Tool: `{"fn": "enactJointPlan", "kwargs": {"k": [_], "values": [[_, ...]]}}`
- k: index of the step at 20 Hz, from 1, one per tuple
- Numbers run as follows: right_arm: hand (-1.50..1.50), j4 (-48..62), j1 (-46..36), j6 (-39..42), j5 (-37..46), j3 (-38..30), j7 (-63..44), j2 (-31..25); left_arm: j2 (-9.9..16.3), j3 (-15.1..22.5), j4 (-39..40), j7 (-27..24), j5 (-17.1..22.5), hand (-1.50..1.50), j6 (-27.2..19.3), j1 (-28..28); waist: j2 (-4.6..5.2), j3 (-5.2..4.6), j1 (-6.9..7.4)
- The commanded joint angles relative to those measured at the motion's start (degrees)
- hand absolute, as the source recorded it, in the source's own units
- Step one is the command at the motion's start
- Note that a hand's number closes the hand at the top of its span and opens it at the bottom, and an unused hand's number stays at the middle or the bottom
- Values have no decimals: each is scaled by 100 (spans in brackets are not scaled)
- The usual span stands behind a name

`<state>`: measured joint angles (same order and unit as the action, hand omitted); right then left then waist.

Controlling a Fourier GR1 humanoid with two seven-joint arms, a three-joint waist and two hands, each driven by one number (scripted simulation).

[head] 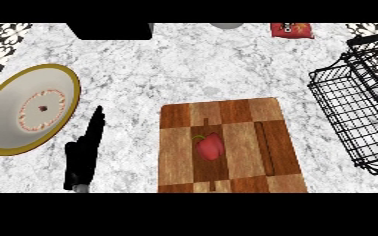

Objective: Pick the can from the cutting board and place it in the tiered basket

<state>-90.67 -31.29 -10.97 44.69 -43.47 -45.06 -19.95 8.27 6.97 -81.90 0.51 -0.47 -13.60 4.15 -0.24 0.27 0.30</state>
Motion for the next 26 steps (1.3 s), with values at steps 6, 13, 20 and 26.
{"fn": "enactJointPlan", "kwargs": {"k": [6,13,20,26], "values": [[-150,-1463,578,-558,566,-838,-632,-587,-30,-37,93,146,-46,0,-60,122,-16,-37,-200],[-150,-3681,1813,535,-417,-2106,-1364,-395,163,-303,-77,254,135,0,51,282,-65,-32,-353],[-150,-4929,3058,1497,-2513,-3922,-1477,165,162,-432,38,-109,175,0,38,601,-141,-27,-626],[-150,-4729,3568,2042,-4342,-5053,-1274,54,-101,-227,-48,14,-2,0,-227,786,-198,-30,-802]]}}
